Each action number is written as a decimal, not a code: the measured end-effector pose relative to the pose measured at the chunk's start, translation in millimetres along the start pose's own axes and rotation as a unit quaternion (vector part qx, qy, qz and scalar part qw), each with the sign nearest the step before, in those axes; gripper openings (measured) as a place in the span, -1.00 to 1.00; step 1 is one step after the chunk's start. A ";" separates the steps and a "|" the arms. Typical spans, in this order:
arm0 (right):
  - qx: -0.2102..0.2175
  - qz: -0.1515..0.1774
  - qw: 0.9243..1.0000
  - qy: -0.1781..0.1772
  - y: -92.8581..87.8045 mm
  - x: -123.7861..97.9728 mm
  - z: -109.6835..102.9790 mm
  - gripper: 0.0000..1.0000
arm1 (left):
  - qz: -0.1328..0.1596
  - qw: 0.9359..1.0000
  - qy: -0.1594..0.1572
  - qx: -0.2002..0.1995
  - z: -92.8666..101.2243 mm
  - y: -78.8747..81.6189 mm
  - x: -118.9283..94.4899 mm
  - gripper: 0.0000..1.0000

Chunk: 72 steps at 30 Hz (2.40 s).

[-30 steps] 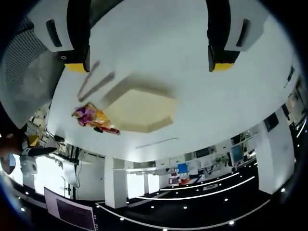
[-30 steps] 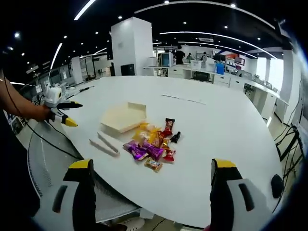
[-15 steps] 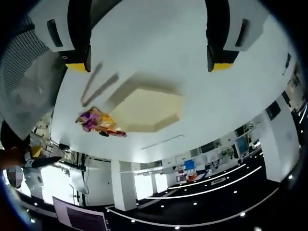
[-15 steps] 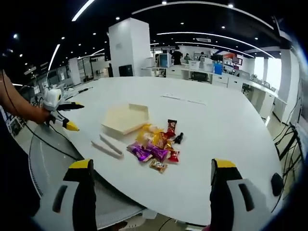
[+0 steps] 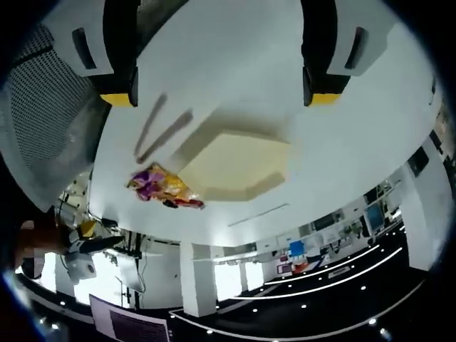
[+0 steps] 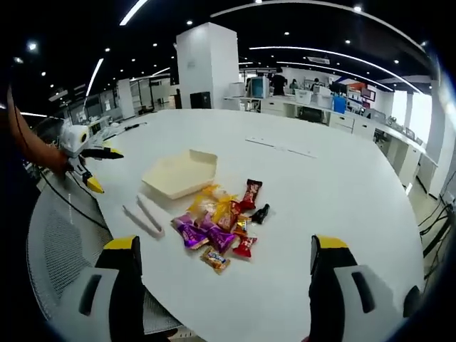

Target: Place the target food into the container with the food tongs after gripping and lifting it, then release it inside without dropping or visibly crushing the food.

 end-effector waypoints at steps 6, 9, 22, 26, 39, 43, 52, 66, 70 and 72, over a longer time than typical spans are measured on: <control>-0.024 -0.004 0.999 0.045 3.4 14.4 6.0 0.90 | -0.068 0.987 -0.124 0.082 16.9 3.5 25.3 0.76; -0.028 -0.008 0.998 0.059 5.5 18.8 7.2 0.87 | -0.077 0.979 -0.143 0.119 21.3 7.9 34.3 0.59; -0.022 0.008 0.994 0.103 19.4 18.9 3.2 0.83 | -0.130 0.935 -0.221 0.246 39.0 26.5 84.2 0.07; -0.027 0.007 0.994 0.110 19.0 17.9 3.8 0.80 | -0.158 0.926 -0.240 0.245 34.3 19.0 91.2 -0.03; -0.003 0.018 0.996 0.085 9.0 0.4 1.1 0.67 | -0.157 0.917 -0.249 0.269 30.9 14.4 96.0 -0.58; 0.002 0.036 0.996 0.082 15.0 -0.5 -1.4 0.62 | -0.169 0.919 -0.228 0.273 31.9 14.3 96.8 -0.87; -0.008 0.044 0.995 0.087 32.0 -5.4 4.7 0.54 | -0.137 0.939 -0.214 0.231 31.5 28.3 92.4 -0.93; -0.028 0.090 0.987 0.134 85.9 -6.7 -1.7 0.30 | 0.001 0.968 -0.222 0.116 14.8 117.3 74.9 -0.93; -0.029 0.119 0.981 0.149 109.5 -8.8 -4.7 0.25 | 0.032 0.966 -0.234 0.109 12.9 146.1 67.4 -0.93; -0.030 0.131 0.979 0.155 119.6 -10.2 -6.1 0.24 | 0.048 0.963 -0.241 0.107 13.5 159.9 62.9 -0.93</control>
Point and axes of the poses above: the point that each gripper's makers call its tool centre point, and the gripper's own axes: x roughly forward along the fingers, z roughly to its right, y roughly out of its top, the point moved 10 cm from there along -x, roughly backward along the fingers
